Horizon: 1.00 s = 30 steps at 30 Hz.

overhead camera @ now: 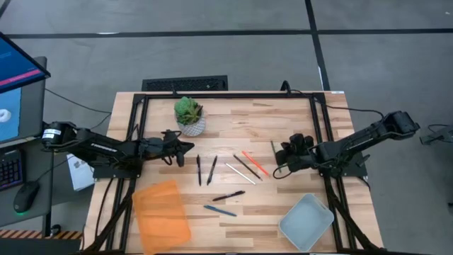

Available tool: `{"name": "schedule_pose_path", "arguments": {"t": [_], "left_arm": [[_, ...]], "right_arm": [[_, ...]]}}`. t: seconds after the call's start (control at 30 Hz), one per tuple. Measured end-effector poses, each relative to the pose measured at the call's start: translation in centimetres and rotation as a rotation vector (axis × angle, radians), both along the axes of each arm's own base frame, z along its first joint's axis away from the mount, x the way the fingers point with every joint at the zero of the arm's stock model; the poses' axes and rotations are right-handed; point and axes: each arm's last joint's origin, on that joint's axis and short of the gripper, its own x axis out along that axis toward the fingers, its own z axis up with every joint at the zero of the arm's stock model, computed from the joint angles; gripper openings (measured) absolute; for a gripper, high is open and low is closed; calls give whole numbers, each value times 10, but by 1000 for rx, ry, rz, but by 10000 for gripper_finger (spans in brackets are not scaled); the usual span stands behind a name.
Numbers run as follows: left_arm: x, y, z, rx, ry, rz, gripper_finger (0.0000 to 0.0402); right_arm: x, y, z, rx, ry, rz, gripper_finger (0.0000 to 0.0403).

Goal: Sort pens & pencils
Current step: Put the green pencil into the gray bin

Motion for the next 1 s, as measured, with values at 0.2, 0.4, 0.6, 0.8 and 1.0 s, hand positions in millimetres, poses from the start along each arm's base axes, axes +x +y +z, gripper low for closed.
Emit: {"name": "schedule_pose_path", "arguments": {"t": [0.2, 0.4, 0.6, 0.8, 1.0], "left_arm": [[0, 1, 0, 13, 1, 39, 25], [-1, 1, -1, 14, 11, 40, 25], [-1, 1, -2, 1, 23, 44, 25], [-2, 1, -3, 0, 34, 44, 25], [-2, 1, -4, 0, 41, 45, 25]], "right_arm": [[5, 6, -2, 46, -21, -13, 60], [18, 19, -22, 60, -14, 7, 60], [22, 29, -38, 74, 11, -23, 60], [25, 32, -41, 55, 87, -73, 60], [35, 35, -34, 72, 65, -79, 60]]}}
